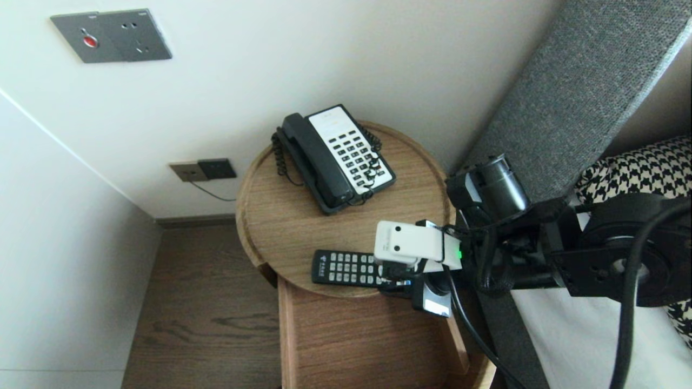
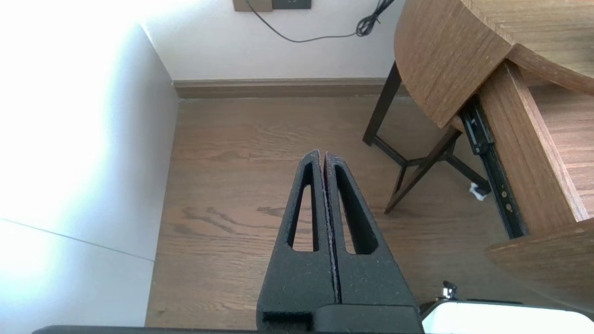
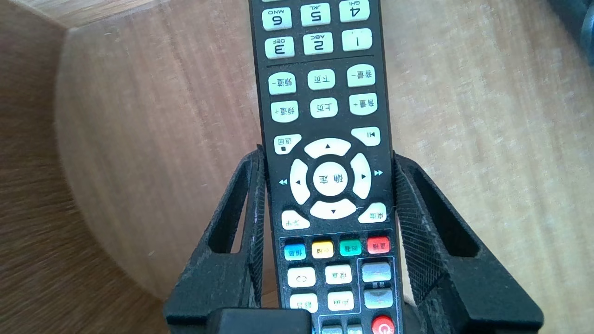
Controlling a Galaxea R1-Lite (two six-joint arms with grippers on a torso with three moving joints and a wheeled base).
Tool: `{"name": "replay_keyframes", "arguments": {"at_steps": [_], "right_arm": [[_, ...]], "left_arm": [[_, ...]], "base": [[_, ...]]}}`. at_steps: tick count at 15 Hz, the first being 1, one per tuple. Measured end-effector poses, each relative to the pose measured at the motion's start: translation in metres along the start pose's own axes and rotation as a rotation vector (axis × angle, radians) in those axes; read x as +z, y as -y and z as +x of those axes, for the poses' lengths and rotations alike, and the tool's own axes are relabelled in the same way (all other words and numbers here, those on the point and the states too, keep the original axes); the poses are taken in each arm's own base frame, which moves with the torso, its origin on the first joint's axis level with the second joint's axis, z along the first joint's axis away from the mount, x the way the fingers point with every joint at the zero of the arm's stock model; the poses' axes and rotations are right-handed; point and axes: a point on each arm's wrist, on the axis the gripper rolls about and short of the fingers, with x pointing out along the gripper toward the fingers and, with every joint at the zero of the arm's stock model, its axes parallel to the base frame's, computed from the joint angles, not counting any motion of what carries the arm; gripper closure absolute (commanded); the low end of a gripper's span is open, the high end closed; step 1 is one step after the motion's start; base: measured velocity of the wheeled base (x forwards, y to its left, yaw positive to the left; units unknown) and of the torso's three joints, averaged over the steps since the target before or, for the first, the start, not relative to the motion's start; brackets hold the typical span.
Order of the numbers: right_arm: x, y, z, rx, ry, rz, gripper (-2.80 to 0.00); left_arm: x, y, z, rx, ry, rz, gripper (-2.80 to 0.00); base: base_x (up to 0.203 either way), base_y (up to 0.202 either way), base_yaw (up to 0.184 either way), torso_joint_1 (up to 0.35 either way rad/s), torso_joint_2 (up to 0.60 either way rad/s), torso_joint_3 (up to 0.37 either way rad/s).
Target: Take the remote control out of the drawer one by one and place them on the table
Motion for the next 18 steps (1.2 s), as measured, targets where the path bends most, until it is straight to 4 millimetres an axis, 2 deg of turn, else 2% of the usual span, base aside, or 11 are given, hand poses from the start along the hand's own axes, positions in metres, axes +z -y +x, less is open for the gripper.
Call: {"name": "replay_keyframes", "arguments": {"at_steps": [7, 18], "right_arm": [[0.01, 0.029, 0.019, -0.022, -0.032, 0.013, 0.0], [0.014, 0.03, 0.03, -0.02, -0.038, 0.007, 0.0]], "left_arm": [[0.0, 0.0, 0.0, -0.001, 0.0, 0.0, 0.0], [0.0, 0.0, 0.0, 0.0, 0.0, 0.0, 0.0]], "base": [[0.0, 0.0, 0.0, 0.0, 0.0, 0.0], [0.0, 0.0, 0.0, 0.0, 0.0, 0.0]]}}
